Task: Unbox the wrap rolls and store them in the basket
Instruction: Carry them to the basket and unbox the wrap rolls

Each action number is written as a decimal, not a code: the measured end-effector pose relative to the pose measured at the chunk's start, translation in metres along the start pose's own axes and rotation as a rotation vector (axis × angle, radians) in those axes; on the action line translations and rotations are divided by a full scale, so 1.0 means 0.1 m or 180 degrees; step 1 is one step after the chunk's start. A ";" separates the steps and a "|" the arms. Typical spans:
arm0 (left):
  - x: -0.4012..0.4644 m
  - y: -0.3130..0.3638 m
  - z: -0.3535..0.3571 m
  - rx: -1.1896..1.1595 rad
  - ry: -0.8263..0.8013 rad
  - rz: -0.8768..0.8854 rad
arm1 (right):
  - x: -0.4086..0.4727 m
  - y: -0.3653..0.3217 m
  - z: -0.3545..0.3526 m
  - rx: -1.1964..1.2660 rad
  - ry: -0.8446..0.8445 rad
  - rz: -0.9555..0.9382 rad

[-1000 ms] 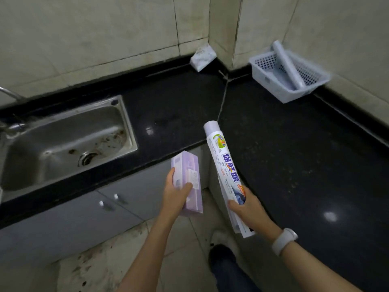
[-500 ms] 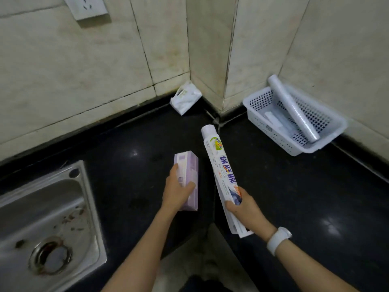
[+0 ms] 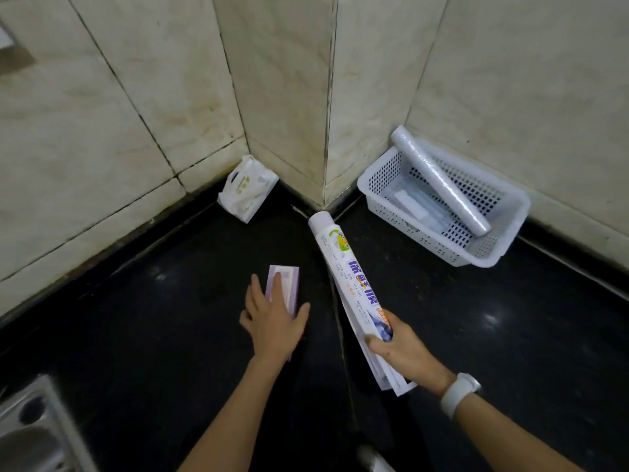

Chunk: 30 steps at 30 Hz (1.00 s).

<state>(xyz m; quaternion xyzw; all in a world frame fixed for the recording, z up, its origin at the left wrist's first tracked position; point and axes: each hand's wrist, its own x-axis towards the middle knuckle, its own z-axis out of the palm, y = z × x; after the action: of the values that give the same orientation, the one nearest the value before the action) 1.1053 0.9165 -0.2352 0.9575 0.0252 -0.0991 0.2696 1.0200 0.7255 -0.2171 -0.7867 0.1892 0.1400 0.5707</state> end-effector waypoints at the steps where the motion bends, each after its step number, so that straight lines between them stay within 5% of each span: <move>1: 0.02 0.07 0.01 -0.0134 0.0265 0.0189 | -0.01 -0.03 -0.03 0.0020 -0.0049 -0.0019; 3: 0.05 0.26 0.01 -0.0850 0.0334 0.0317 | -0.04 -0.07 -0.10 0.0034 -0.0186 -0.0119; 7: 0.11 0.64 0.06 -0.3492 -0.1387 -0.0641 | -0.04 -0.12 -0.23 -0.0037 -0.0322 -0.0355; 9: 0.14 0.72 0.13 -0.4238 -0.1699 -0.0995 | -0.03 -0.11 -0.27 -0.0032 -0.0338 -0.0401; 20: 0.15 0.66 0.27 -0.4876 -0.1658 -0.1135 | 0.08 0.07 -0.52 0.0033 0.0294 -0.0280; 27: 0.22 0.58 0.21 -0.4584 -0.1274 -0.1209 | 0.09 0.23 -0.69 0.0398 0.1362 -0.0153; 30: 0.26 0.57 0.15 -0.4281 -0.1036 -0.1141 | 0.15 0.30 -0.72 0.0049 0.1136 0.0078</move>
<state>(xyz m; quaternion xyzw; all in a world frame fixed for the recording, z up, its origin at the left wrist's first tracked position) 1.1341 0.8601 -0.2239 0.5381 0.1974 -0.2465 0.7815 1.0199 0.6465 -0.2267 -0.7923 0.2981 0.0037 0.5323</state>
